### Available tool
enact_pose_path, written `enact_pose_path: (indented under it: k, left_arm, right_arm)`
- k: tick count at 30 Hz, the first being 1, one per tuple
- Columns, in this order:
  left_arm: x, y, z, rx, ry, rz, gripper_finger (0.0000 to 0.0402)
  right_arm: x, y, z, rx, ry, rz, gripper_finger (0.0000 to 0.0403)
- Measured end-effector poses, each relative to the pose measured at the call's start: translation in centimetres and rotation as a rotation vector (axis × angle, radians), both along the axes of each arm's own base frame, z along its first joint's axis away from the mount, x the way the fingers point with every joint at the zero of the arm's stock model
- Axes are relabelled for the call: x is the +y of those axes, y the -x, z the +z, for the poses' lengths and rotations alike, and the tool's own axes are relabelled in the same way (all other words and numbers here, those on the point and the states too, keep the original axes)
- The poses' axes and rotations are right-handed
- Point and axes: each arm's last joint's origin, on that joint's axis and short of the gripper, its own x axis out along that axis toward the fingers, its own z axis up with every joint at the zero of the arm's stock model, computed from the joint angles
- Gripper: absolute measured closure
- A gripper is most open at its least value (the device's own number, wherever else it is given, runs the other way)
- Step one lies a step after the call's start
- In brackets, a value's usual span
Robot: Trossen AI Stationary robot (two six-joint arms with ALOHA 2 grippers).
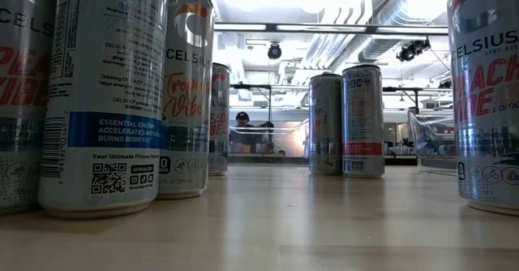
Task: Sort soda cans
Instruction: Put the white-yellow soda can into the left transparent bin
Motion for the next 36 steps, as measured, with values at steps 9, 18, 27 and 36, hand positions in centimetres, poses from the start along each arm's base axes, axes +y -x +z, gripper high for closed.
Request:
enact_pose_path:
  k: [9, 18, 27, 36]
  left_arm:
    - [0.5, -0.7, -0.3, 0.002, 0.025, 0.014, 0.0099]
    - [0.8, -0.6, 0.4, -0.016, 0.047, 0.023, 0.011]
    - [0.8, -0.7, 0.4, 0.013, 0.179, 0.007, 0.0096]
    - [1.9, -0.5, 0.3, 0.038, 0.221, -0.041, 0.0096]
  right_arm:
    - [-0.3, -0.1, -0.1, -0.001, -0.028, -0.015, 0.0161]
    - [-0.4, -0.1, 0.0, -0.008, -0.05, -0.012, 0.0161]
    - [-0.4, -0.2, -0.2, 0.013, -0.045, -0.02, 0.0161]
    - [-0.3, -0.3, -0.4, 0.037, -0.036, -0.019, 0.0161]
